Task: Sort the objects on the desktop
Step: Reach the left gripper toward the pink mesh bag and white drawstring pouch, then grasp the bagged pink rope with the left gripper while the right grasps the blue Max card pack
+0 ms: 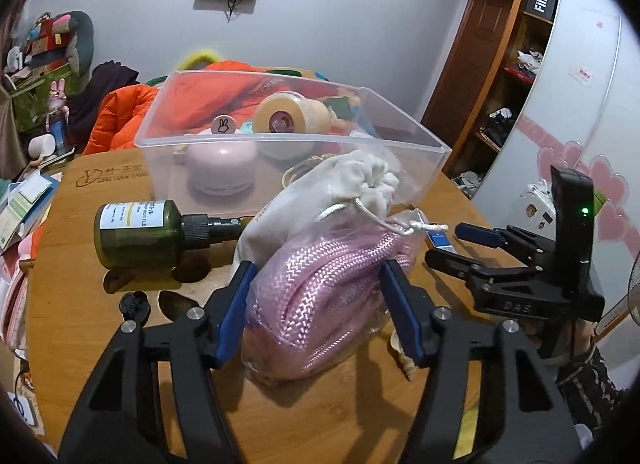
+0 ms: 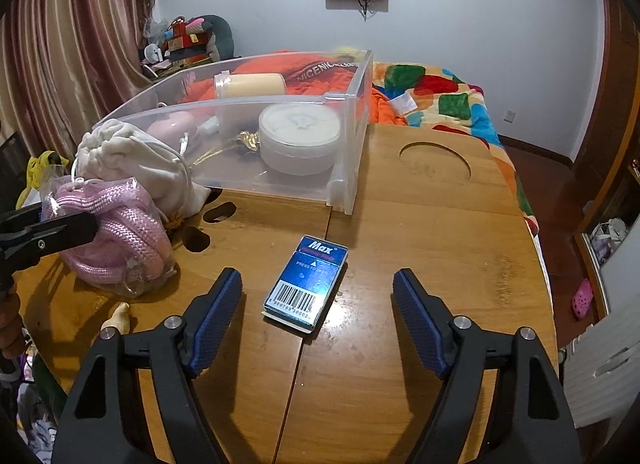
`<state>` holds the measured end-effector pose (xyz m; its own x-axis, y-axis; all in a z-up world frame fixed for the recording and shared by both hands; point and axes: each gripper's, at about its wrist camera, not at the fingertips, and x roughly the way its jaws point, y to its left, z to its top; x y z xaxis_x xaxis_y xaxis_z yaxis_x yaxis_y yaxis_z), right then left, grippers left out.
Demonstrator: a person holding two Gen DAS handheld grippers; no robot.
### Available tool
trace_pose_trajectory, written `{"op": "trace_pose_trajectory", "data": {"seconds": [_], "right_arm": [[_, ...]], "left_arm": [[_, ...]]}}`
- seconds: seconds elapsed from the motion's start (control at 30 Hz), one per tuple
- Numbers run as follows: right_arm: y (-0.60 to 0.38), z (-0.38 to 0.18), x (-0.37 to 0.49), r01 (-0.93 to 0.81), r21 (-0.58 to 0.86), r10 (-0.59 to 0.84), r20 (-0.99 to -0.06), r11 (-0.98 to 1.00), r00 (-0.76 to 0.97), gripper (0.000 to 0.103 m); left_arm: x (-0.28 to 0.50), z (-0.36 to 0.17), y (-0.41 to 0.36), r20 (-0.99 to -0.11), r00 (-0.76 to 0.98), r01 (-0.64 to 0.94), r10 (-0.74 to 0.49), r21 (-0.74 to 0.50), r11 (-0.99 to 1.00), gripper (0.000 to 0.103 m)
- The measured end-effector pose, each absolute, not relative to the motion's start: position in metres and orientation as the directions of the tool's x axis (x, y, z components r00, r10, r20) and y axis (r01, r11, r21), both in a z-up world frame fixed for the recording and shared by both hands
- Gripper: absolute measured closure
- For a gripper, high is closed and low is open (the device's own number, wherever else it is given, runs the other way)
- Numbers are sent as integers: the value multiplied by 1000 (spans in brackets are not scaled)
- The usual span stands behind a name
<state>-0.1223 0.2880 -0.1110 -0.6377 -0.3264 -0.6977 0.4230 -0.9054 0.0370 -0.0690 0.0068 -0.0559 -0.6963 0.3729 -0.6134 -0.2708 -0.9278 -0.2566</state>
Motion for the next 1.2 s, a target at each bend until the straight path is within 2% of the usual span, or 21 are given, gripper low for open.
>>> {"op": "trace_pose_trajectory", "data": {"seconds": [0.03,0.2,0.3,0.4,0.47,0.53,0.87,0.93,0.97,1.2], "right_arm": [[288,-112,-123,422,34,-322,-702,-906,-635,35],[287,-112,-124,425,35,-326,-700,-904,-636,40],[288,-112,-123,434,42,-339,-694,-900,-636,49],[289,-111,-123,441,50,-350,-691,-896,-633,60],[290,-111,-122,450,64,-366,-686,-891,-628,74],[291,-110,-122,457,82,-383,-686,-886,-619,79],[288,-111,-119,457,73,-379,-683,-886,-625,79],[290,-111,-120,452,88,-385,-680,-887,-623,79],[290,-112,-120,448,90,-385,-677,-889,-627,79],[302,-102,-120,432,124,-402,-650,-893,-645,79]], "left_arm": [[-68,-56,7,-613,-696,-271,373,-258,-928,42],[-60,-58,5,-615,-695,-262,371,-264,-928,53],[-53,-58,3,-616,-696,-256,368,-267,-929,58],[-47,-58,3,-615,-703,-250,358,-257,-934,64],[-44,-57,5,-614,-704,-256,357,-249,-934,65],[-45,-56,8,-618,-700,-266,357,-238,-934,65],[-66,-60,36,-643,-666,-328,378,-203,-923,65],[-69,-64,43,-651,-666,-328,365,-184,-926,70],[-69,-64,46,-651,-665,-333,366,-179,-926,77],[-58,-53,58,-632,-707,-328,318,-106,-939,79]]}}
